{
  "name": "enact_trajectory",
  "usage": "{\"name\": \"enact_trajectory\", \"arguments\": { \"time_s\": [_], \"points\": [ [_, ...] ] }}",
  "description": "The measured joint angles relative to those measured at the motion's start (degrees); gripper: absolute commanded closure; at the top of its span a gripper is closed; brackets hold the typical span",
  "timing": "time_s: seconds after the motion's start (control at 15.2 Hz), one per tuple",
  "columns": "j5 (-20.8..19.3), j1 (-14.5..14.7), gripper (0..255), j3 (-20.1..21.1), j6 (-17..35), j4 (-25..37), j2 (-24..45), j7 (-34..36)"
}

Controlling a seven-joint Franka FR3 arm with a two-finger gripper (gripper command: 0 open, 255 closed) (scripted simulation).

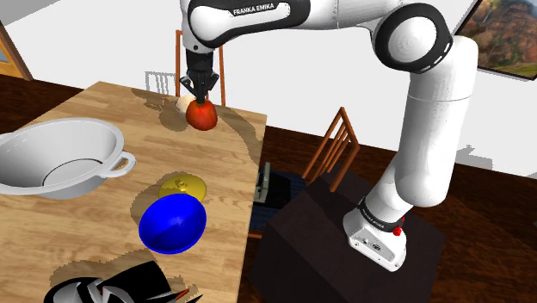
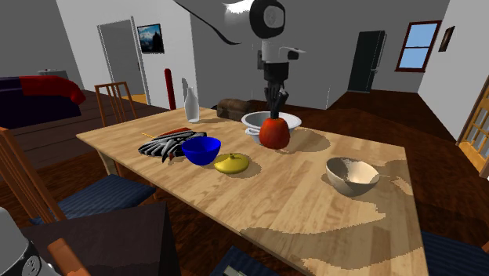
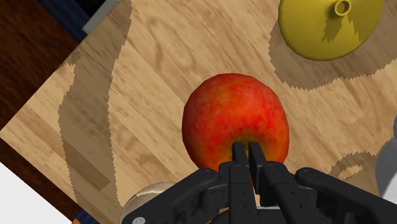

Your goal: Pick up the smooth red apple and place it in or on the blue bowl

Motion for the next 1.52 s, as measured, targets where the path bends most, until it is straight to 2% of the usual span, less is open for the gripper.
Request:
{"name": "enact_trajectory", "arguments": {
  "time_s": [0.53, 0.92, 1.52],
  "points": [
    [0.3, 5.1, 255, 3.1, 0.3, -7.6, -7.0, 8.4],
    [0.6, 9.0, 255, 5.7, -1.1, -9.8, -10.4, 14.9],
    [-0.4, 16.1, 255, 10.0, -4.7, -6.8, -10.6, 26.2]
  ]
}}
